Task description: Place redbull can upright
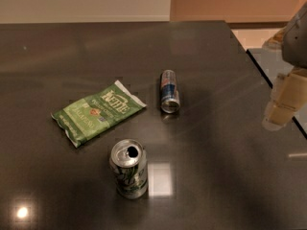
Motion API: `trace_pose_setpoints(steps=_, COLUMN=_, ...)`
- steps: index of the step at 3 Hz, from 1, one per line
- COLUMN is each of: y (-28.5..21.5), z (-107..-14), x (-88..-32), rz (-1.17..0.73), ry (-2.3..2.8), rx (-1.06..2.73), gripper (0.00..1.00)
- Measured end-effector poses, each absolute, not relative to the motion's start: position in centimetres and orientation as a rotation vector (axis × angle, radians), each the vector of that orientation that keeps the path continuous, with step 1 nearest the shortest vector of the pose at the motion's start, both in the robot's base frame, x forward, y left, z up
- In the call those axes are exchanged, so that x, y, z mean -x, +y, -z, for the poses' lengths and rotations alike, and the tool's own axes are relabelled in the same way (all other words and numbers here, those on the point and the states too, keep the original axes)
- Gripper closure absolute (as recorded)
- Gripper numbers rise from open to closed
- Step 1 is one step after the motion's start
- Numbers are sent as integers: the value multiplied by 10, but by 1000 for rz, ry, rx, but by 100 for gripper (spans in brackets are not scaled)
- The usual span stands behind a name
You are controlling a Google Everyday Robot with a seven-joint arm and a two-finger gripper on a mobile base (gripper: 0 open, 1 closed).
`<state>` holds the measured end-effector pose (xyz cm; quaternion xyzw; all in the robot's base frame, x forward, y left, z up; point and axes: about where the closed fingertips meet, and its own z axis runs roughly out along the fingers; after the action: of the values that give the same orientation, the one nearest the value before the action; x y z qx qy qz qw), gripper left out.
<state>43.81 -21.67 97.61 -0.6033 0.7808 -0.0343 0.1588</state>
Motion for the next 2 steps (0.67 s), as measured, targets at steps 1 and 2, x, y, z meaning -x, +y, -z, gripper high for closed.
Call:
trace_pose_setpoints(steps=1, y=-217, z=-976, x=-438, rz=98, ry=2232, rx=1725, gripper=0)
trace_pose_setpoints(steps=2, y=-215, z=-975, x=-446, rz=63, ry=2228, rx=1748, gripper=0)
